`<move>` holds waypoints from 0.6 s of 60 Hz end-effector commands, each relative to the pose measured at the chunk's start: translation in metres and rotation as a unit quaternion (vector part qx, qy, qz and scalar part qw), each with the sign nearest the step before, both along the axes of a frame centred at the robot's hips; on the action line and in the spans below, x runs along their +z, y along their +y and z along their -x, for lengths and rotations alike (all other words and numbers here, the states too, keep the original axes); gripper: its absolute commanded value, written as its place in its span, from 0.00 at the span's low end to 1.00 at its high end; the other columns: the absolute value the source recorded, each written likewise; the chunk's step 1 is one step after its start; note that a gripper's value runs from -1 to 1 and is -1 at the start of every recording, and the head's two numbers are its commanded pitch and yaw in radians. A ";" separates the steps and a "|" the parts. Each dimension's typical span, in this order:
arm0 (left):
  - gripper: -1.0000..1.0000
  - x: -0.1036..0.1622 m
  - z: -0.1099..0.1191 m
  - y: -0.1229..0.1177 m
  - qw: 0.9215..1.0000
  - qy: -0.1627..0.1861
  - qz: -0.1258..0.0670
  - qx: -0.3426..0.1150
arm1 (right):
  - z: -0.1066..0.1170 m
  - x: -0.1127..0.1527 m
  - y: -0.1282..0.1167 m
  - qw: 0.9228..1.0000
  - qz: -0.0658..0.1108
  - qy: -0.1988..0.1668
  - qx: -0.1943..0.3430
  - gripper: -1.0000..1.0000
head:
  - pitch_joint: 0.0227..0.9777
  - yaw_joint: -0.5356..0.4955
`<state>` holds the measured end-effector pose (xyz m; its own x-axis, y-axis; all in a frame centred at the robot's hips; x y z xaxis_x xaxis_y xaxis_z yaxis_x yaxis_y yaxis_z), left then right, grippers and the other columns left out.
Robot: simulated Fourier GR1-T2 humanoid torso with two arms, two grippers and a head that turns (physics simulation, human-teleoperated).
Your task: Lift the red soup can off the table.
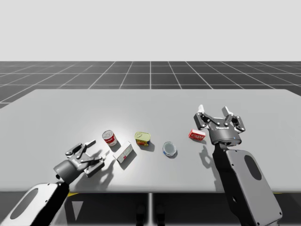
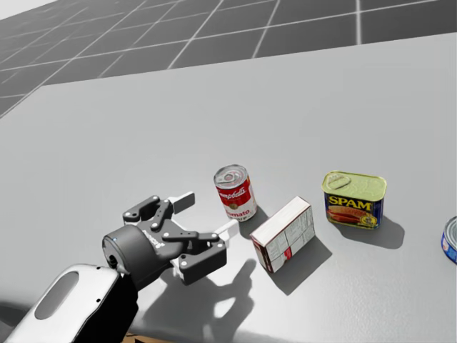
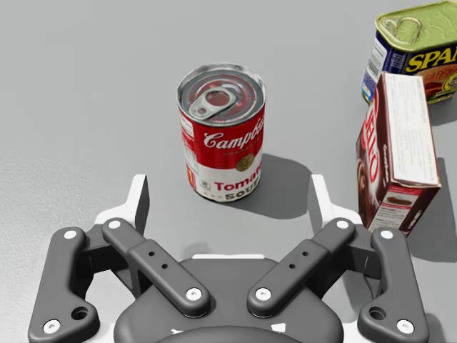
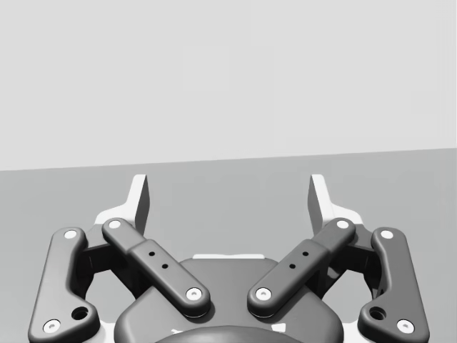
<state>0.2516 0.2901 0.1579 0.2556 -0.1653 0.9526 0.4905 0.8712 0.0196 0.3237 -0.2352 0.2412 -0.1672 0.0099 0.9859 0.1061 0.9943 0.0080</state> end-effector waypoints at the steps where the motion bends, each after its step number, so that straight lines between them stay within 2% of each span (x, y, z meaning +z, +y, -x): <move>1: 0.00 -0.006 -0.018 -0.009 1.000 0.012 0.005 -0.006 | -0.001 0.000 -0.001 1.000 -0.001 0.001 0.001 0.00 | 0.78 0.88; 9: 0.00 -0.003 -0.033 -0.015 1.000 0.017 0.012 -0.003 | -0.001 0.000 -0.001 1.000 -0.001 0.001 0.002 0.00 | 0.78 0.87; 26: 0.00 -0.006 -0.059 -0.028 0.999 0.033 0.005 0.004 | -0.001 0.000 -0.001 1.000 -0.002 0.001 0.002 0.00 | 0.78 0.87; 29: 0.00 -0.007 -0.061 -0.029 0.999 0.035 0.008 0.005 | -0.001 0.001 -0.001 1.000 -0.002 0.000 0.002 0.00 | 0.78 0.86; 36: 0.00 -0.013 -0.063 -0.032 0.999 0.041 0.000 0.003 | -0.001 0.001 -0.002 1.000 -0.003 -0.001 0.001 0.00 | 0.78 0.86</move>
